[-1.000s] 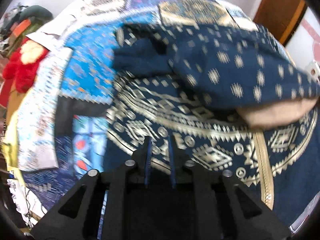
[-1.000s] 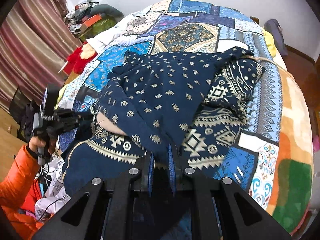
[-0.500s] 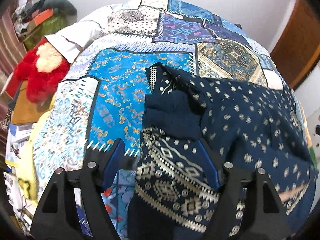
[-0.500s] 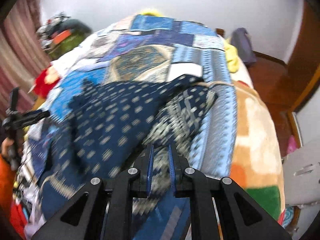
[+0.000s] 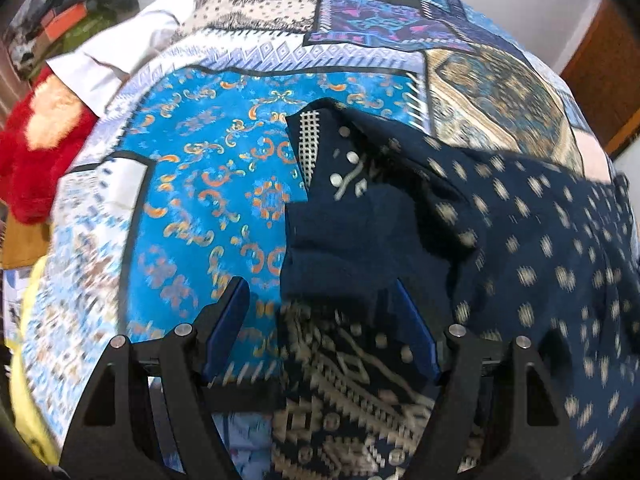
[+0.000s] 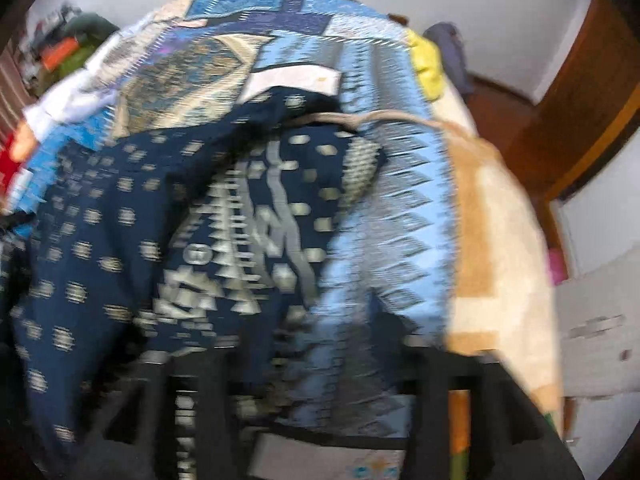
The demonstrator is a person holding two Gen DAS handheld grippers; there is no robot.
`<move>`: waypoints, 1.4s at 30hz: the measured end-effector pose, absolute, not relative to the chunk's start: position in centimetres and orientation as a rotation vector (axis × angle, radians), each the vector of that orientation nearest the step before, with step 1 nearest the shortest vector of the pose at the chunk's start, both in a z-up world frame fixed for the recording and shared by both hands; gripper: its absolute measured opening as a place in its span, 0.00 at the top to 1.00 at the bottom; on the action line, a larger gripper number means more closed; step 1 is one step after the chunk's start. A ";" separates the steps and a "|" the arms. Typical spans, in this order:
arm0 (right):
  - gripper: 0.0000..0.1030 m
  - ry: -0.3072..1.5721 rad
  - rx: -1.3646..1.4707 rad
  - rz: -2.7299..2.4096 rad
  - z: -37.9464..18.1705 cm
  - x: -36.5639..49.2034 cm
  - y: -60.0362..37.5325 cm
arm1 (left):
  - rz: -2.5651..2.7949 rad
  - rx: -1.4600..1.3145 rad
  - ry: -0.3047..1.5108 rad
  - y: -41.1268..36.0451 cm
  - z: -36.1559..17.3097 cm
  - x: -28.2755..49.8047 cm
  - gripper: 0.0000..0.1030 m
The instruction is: Fold large clothes
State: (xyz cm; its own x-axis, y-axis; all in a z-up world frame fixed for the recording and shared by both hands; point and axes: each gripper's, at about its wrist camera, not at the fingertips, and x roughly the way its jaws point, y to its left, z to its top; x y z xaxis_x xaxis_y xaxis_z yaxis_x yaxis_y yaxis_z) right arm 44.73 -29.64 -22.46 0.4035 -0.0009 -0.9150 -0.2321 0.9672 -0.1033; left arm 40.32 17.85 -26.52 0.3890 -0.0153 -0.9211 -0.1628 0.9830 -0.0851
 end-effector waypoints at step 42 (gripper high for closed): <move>0.72 0.952 -0.232 0.356 -22.8 64.5 -14.8 | 0.208 -0.286 1.119 24.4 -28.7 50.5 0.76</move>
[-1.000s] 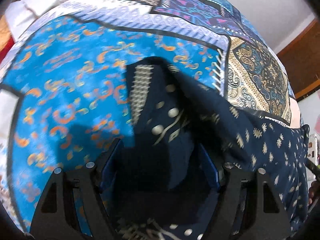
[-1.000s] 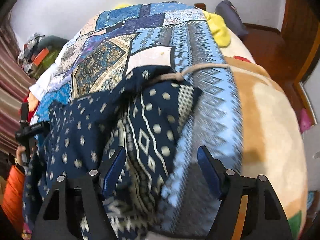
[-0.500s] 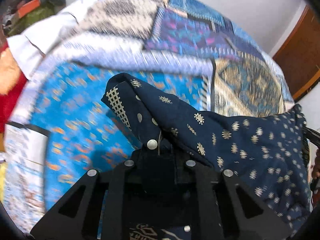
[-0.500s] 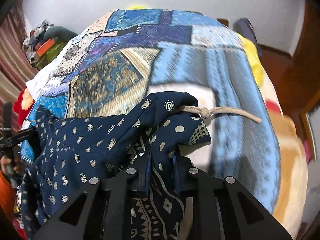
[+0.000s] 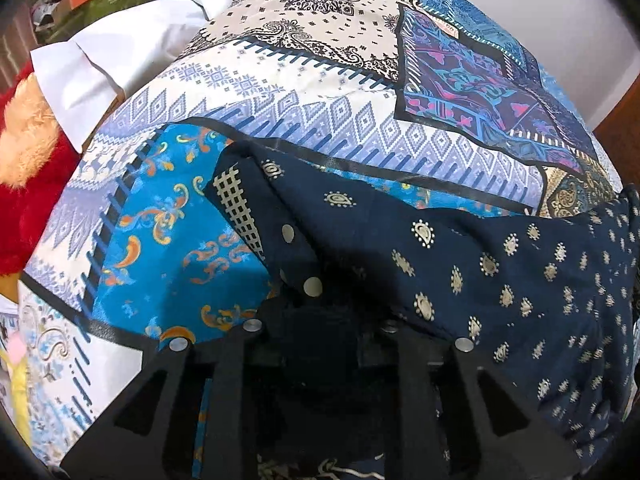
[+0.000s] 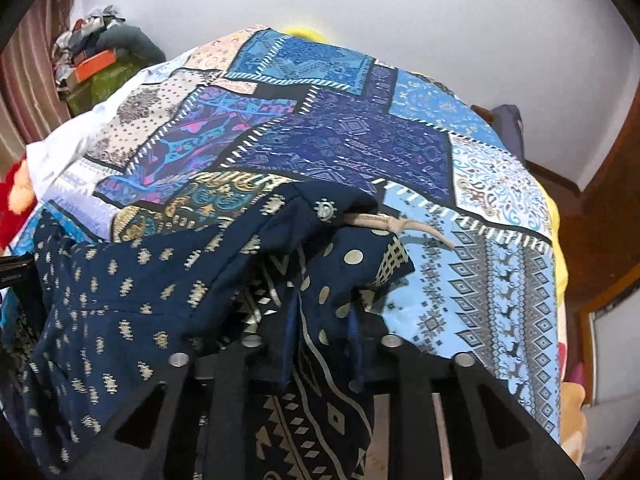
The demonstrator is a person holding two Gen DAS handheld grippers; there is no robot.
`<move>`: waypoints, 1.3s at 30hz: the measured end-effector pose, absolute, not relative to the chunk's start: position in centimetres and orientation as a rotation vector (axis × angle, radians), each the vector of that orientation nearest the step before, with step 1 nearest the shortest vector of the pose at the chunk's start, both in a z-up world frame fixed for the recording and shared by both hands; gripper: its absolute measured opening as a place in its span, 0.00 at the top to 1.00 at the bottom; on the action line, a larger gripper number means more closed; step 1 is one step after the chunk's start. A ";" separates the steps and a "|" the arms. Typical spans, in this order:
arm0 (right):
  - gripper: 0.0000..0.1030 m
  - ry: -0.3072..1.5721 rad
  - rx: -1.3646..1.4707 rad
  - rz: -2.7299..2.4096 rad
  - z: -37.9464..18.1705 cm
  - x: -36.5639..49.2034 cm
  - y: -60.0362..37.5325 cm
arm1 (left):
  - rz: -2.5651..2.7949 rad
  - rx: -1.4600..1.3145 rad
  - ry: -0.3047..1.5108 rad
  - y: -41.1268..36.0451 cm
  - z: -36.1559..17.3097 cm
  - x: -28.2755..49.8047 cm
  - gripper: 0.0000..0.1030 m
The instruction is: Fold large clothes
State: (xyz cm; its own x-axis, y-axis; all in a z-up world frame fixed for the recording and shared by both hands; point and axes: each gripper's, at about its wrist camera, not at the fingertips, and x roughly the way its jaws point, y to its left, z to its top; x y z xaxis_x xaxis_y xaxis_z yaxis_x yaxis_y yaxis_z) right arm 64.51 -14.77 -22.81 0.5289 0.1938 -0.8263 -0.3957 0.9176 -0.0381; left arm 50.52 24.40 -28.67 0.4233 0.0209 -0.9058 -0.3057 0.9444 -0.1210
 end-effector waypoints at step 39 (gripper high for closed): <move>0.08 1.020 -0.023 0.461 -11.5 35.8 -24.6 | 0.168 -0.138 1.008 18.1 -17.9 25.7 0.02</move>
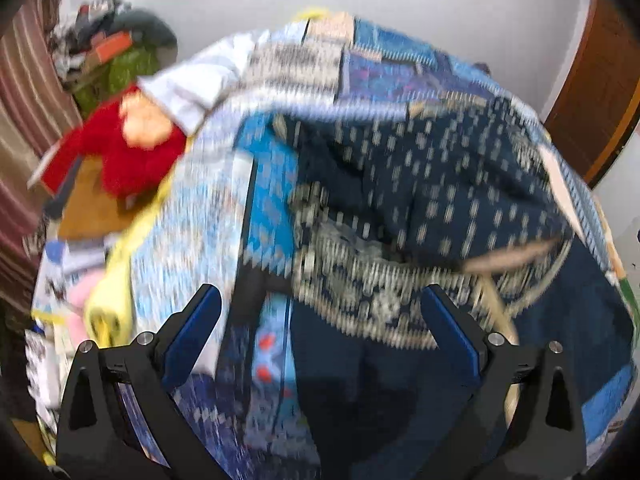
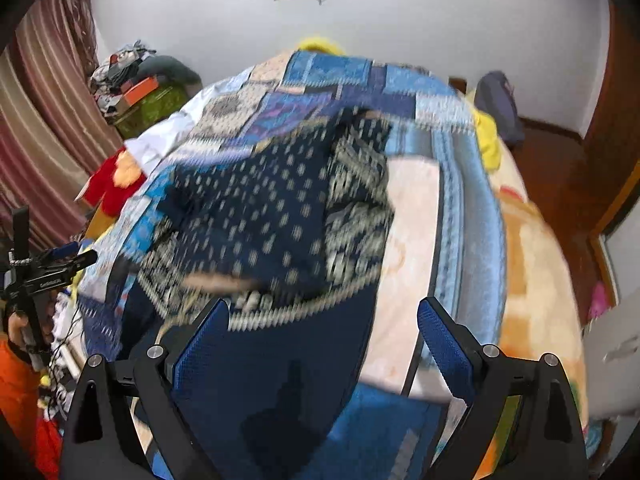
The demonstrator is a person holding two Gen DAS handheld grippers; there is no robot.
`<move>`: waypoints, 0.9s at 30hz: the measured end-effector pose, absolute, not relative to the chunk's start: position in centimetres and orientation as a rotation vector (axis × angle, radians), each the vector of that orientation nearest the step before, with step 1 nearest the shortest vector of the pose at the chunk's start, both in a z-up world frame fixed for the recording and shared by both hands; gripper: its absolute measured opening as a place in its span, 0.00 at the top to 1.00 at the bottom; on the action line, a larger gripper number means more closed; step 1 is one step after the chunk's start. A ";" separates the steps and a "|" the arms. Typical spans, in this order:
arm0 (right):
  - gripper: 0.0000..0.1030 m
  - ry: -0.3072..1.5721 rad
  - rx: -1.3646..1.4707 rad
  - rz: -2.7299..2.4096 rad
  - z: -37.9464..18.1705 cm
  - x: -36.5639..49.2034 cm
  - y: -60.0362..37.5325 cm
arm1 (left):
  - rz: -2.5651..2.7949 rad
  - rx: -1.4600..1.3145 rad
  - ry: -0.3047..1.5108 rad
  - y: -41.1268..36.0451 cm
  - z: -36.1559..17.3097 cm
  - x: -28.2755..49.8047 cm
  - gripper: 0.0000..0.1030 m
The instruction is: Fold large clothes
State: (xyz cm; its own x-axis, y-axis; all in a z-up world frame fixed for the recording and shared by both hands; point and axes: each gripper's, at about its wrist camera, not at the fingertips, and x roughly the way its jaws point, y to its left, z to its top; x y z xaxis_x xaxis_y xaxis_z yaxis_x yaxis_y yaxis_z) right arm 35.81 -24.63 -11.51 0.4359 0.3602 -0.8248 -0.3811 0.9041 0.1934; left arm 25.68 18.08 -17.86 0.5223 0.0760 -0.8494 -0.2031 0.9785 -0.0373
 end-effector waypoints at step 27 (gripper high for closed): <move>0.86 1.108 0.012 0.691 -16.8 29.1 -21.7 | -0.057 -0.365 1.233 13.6 -27.3 19.7 0.91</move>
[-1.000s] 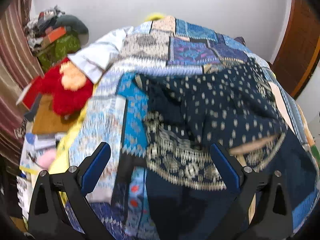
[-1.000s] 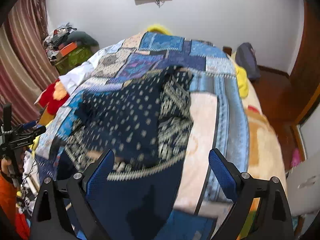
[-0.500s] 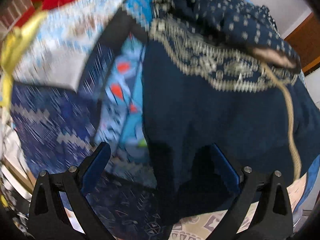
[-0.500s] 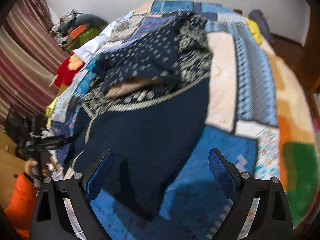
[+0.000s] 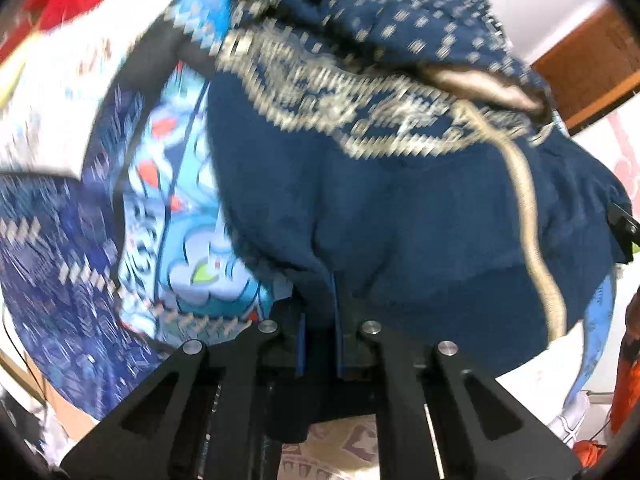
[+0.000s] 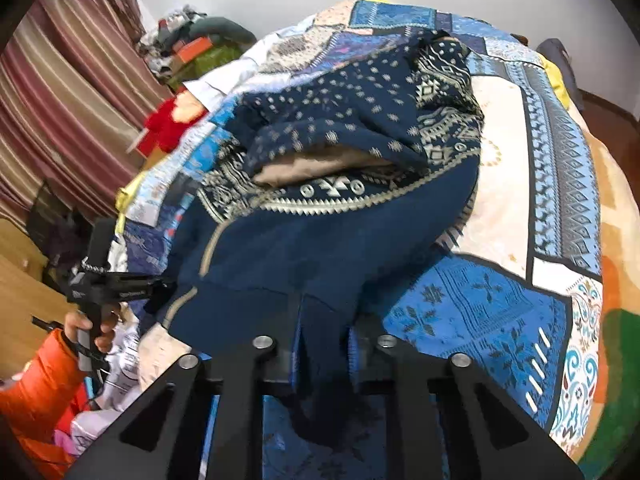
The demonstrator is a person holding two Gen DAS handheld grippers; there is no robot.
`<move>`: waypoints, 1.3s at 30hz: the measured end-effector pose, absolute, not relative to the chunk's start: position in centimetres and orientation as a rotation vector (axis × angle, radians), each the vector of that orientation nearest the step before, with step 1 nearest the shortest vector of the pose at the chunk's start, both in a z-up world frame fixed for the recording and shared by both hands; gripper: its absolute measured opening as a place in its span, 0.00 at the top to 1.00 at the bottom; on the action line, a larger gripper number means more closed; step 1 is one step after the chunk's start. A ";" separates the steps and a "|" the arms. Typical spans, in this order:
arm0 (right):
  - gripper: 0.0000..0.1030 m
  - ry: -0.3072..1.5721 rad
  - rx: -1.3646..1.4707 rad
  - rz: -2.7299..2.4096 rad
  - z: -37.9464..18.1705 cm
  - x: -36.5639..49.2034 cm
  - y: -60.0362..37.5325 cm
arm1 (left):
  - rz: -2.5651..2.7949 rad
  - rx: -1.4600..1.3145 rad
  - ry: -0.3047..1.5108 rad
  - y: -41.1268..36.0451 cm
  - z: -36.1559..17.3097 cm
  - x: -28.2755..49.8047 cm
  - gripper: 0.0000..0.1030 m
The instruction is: Fold large clothes
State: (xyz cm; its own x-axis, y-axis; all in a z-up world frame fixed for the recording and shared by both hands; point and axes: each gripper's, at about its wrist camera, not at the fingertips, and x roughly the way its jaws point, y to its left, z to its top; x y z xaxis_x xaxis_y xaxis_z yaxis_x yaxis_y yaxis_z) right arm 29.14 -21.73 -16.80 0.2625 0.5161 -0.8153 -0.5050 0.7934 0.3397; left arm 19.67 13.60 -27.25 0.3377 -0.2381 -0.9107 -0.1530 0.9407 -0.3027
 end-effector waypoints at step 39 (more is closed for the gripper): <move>0.88 1.067 0.137 0.515 -21.3 63.1 -21.2 | 0.345 -0.159 1.077 23.4 -26.9 50.5 0.88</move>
State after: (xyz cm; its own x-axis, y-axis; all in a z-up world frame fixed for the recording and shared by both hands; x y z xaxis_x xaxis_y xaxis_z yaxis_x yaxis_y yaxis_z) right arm 63.13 -21.15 -21.31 0.3780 0.4660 -0.8000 -0.3364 0.8741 0.3503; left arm 50.48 23.44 -26.90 0.4271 0.1981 -0.8822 -0.3518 0.9352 0.0397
